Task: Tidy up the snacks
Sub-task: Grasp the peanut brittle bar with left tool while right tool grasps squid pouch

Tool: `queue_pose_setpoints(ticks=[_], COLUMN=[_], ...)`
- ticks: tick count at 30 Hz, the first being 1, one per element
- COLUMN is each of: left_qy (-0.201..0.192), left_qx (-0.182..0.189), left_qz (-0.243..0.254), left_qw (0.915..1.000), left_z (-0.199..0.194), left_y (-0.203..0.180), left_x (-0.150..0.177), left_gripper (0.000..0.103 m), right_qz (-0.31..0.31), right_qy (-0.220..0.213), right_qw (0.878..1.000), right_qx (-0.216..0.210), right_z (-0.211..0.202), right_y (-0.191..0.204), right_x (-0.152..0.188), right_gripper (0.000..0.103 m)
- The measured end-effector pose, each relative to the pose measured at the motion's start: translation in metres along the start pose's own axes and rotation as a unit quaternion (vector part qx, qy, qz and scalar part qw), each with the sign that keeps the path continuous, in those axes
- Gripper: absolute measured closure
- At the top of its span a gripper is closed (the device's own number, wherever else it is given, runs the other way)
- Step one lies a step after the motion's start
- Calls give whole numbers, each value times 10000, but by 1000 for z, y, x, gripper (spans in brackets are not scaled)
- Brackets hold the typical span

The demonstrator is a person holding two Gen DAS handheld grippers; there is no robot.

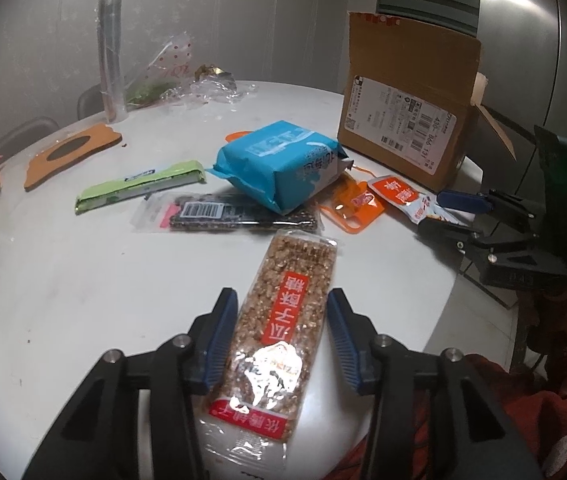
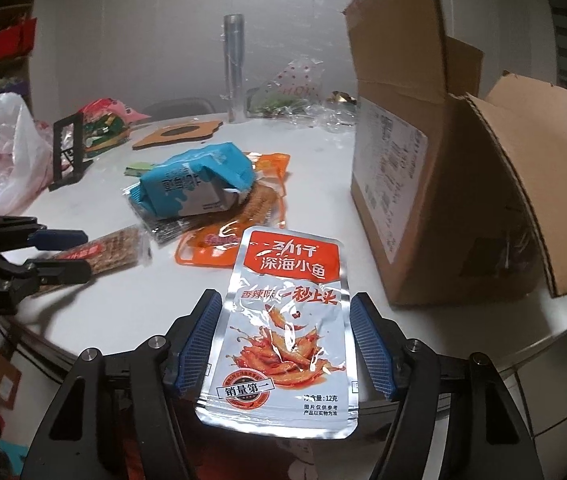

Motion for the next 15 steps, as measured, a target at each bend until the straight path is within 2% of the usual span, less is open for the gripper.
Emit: queue_pose_setpoints(ticks=[15], left_qy=[-22], left_qx=[45], left_qz=[-233], left_qw=[9997], left_z=[-1], left_y=[6], left_x=[0], left_gripper=[62], right_qz=[-285], right_qy=[-73], right_qw=[9992], right_qx=[-267], right_z=[3], right_y=[18], right_x=[-9], right_gripper=[39])
Point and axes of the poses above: each gripper's, at about its wrist camera, not at the fingertips, and z roughly the way its jaws point, y to its left, x to its underside, the point moved 5 cm from there along z, roughly the way its jaws point, and after that the axes turned 2 degrees about y, right-handed, at the moved point
